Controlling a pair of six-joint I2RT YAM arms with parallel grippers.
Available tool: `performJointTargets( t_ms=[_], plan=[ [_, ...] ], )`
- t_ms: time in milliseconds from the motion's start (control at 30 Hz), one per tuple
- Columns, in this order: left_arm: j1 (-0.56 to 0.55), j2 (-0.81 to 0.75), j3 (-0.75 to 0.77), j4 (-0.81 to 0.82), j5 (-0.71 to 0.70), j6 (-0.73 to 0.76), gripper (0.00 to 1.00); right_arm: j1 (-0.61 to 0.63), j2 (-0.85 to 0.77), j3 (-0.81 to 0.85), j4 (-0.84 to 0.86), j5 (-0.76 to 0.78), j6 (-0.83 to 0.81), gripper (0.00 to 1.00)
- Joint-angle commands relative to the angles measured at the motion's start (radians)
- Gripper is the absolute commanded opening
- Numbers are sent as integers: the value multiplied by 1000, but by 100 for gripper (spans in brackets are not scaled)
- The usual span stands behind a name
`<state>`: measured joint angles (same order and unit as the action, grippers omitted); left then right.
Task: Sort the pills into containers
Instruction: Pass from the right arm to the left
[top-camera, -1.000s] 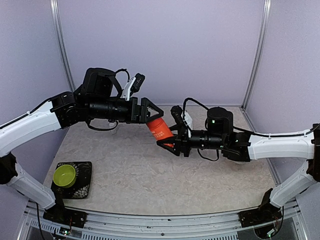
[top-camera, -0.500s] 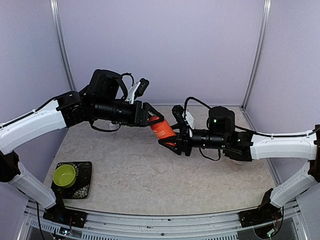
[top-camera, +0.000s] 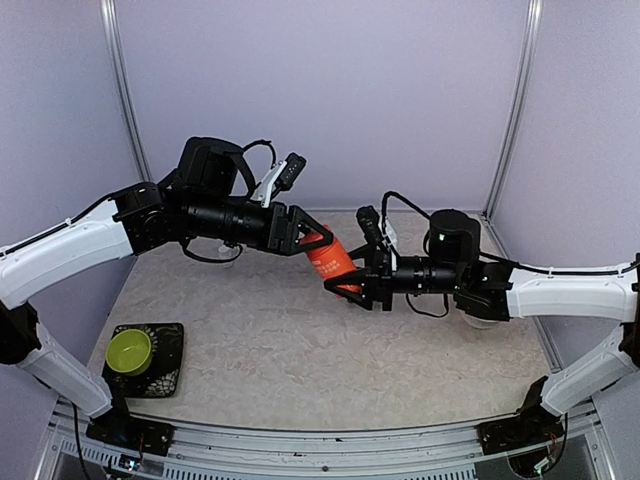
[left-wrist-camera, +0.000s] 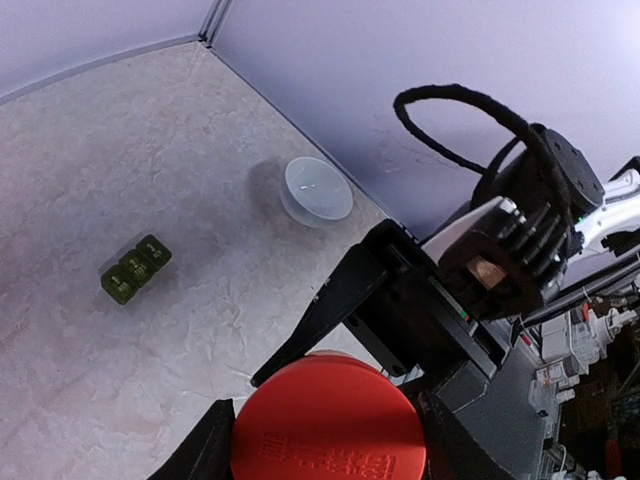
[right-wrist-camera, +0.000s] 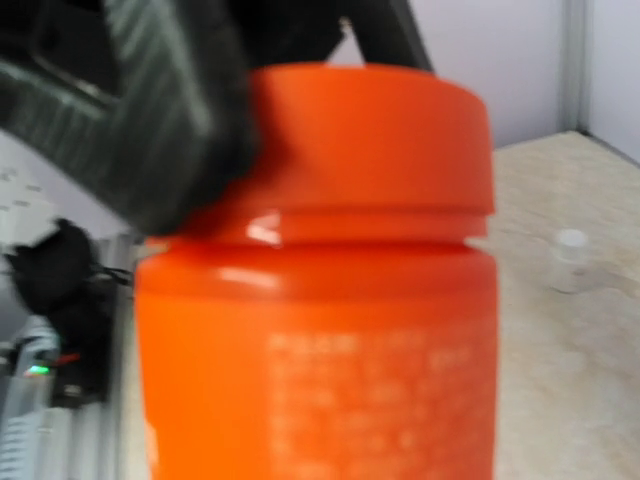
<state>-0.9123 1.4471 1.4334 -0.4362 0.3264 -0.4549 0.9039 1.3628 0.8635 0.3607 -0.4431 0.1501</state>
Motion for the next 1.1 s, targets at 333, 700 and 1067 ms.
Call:
performJointTargets(
  t_ms=[333, 700, 1067],
  plan=[
    [-93, -67, 5, 32, 311, 370, 24, -94, 1, -70, 415, -531, 571, 2],
    [-102, -88, -11, 51, 206, 354, 13, -97, 24, -35, 313, -533, 529, 7],
    [-99, -101, -25, 98, 106, 290, 8, -98, 22, -18, 175, -457, 386, 71]
  ],
)
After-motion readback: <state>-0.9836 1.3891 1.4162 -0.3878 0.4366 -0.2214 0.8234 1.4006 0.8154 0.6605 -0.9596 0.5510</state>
